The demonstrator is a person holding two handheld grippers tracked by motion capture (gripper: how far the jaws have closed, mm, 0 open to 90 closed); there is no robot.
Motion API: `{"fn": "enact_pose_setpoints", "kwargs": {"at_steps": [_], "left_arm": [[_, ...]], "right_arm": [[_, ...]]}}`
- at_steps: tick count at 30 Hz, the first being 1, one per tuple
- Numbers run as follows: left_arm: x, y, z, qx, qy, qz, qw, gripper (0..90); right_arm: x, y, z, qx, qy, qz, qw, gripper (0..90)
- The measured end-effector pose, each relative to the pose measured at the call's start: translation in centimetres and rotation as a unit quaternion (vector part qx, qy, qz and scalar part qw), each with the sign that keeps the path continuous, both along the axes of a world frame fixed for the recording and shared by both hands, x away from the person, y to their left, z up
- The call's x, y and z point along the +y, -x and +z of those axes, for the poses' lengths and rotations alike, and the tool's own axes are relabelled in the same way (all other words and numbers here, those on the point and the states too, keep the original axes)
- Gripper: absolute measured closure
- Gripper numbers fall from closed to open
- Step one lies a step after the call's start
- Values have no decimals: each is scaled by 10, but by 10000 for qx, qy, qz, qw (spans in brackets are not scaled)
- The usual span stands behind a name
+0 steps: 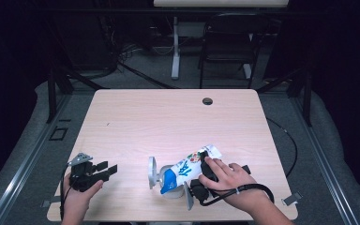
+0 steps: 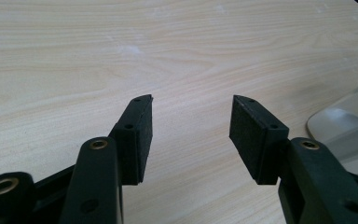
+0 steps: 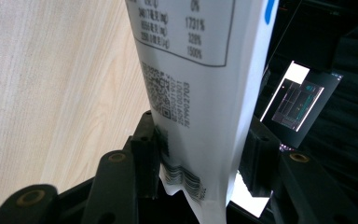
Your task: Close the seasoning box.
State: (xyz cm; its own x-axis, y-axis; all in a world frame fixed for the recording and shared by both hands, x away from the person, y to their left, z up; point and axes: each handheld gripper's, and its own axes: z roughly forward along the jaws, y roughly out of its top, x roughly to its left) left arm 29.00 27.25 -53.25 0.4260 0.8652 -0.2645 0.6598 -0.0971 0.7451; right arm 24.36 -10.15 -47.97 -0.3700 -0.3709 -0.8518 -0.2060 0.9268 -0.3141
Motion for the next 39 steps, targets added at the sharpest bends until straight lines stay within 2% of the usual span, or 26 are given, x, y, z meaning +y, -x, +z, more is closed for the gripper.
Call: {"fn": "enact_pose_setpoints", "kwargs": {"at_steps": [39], "left_arm": [[1,0,-1,22,9,12,10000,495]], "right_arm": [[1,0,1,-33,36,36,10000,574]]}}
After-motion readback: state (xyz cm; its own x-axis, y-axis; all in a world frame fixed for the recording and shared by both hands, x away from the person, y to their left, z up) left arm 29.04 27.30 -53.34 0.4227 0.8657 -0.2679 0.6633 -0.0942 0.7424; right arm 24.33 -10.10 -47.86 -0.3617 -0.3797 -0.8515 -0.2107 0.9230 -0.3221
